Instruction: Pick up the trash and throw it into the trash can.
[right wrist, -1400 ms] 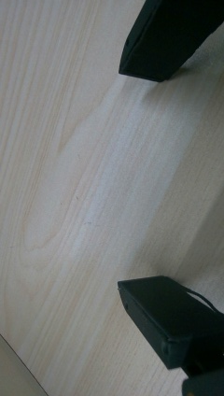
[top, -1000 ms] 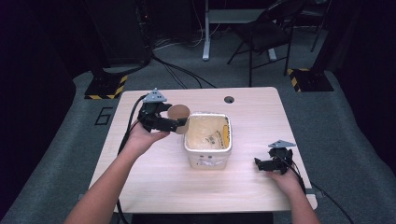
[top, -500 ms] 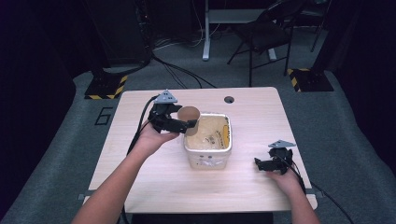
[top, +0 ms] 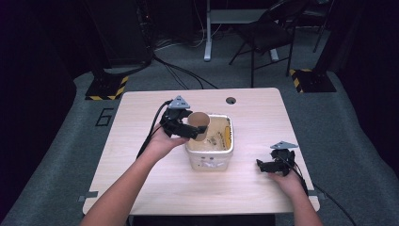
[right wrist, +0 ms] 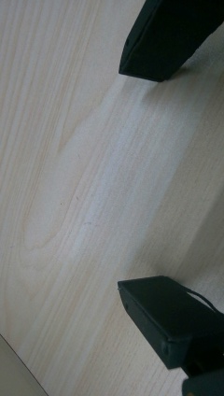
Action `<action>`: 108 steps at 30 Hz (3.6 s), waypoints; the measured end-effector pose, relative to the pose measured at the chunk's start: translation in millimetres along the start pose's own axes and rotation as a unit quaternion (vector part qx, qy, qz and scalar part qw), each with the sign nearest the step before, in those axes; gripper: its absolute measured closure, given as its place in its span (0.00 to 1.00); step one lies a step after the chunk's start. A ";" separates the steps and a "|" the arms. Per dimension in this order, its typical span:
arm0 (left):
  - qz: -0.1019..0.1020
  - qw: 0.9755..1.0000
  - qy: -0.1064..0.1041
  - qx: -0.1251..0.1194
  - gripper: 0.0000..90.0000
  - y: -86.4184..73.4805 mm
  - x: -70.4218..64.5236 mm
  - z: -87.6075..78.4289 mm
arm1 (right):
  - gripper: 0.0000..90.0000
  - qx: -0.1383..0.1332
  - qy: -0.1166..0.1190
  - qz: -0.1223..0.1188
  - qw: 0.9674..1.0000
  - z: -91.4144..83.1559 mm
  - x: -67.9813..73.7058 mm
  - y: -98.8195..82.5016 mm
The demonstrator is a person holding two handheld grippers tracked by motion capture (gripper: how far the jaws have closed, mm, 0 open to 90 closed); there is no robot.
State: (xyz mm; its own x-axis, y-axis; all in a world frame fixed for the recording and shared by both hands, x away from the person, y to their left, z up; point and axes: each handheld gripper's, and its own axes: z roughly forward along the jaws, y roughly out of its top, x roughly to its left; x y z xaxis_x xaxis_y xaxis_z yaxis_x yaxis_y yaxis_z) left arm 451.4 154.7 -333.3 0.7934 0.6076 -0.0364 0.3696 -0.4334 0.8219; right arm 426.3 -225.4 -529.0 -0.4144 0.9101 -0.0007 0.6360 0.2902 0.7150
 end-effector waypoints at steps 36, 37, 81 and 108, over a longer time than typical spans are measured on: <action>-0.001 0.999 -0.005 0.047 0.19 -18.4 -3.3 43.3 | 0.00 0.000 0.000 0.000 1.000 0.0 0.0 0.0; -0.002 0.999 -0.005 0.046 0.19 -18.9 -3.1 43.6 | 0.00 0.000 0.000 0.000 1.000 0.0 0.0 0.0; -0.060 0.996 0.066 0.011 0.26 -73.5 59.6 -34.2 | 0.00 0.000 0.003 -0.002 1.000 -0.5 0.3 -0.3; -0.110 0.988 0.104 0.014 0.29 -135.9 83.0 -43.6 | 0.00 0.000 0.004 -0.002 1.000 -0.5 0.3 -0.3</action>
State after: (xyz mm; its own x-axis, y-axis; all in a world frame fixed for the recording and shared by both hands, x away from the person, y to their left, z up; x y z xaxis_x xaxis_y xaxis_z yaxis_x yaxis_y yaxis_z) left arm 445.9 293.0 -423.2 0.5770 0.8115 -0.0927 0.5378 -0.2921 0.7909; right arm 425.7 -225.4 -528.9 -0.4223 0.9065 0.0014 0.6346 0.2945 0.7145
